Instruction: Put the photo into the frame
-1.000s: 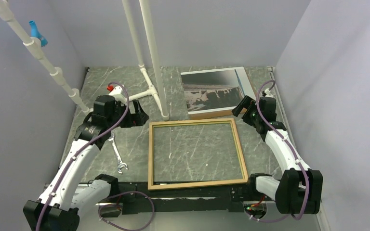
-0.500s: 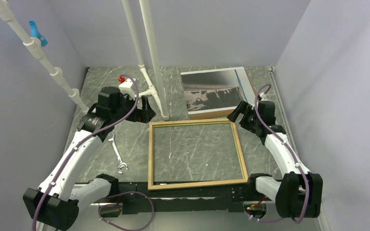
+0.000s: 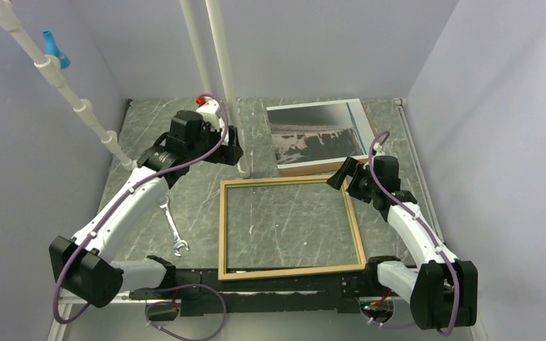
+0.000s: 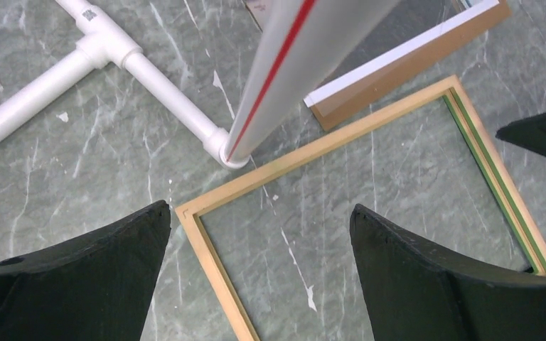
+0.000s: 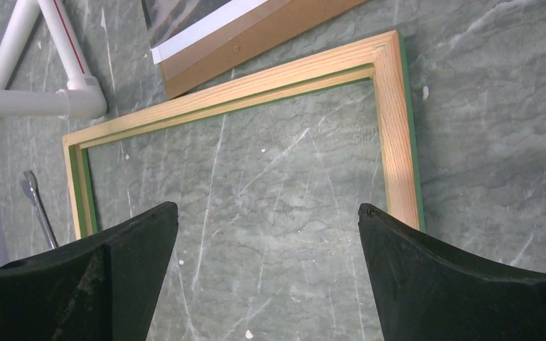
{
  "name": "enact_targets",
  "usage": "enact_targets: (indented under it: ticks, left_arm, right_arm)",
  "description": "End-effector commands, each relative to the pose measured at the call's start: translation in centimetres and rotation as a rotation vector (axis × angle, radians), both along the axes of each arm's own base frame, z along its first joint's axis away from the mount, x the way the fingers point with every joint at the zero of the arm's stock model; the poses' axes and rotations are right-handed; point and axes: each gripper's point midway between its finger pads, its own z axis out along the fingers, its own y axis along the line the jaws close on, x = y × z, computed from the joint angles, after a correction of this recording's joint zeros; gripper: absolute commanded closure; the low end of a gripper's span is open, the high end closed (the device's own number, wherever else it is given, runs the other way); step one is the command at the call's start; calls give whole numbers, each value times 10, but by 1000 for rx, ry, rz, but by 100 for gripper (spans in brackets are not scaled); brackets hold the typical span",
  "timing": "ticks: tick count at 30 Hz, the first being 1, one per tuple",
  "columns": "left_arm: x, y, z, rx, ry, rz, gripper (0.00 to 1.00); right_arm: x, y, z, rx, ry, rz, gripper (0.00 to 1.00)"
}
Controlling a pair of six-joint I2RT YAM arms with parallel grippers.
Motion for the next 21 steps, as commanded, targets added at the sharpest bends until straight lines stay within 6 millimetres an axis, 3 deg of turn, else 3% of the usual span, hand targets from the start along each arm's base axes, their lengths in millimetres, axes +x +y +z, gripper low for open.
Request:
enact_targets:
  ticks: [1,7,14,21]
  left_arm:
    - [23,-10,35,-42,-113,33,1]
    - [16,-7,26,15,-87,43,2]
    - [-26,-22,-2,75,-53,-77,7]
    - [-47,-49,2,21,-80,-189,17]
  right_arm:
    - [1,2,8,7,-46,7,0]
    - [2,4,10,6,-50,18,0]
    - [7,9,19,9,-68,50,0]
    - [11,20,25,11,-72,78,0]
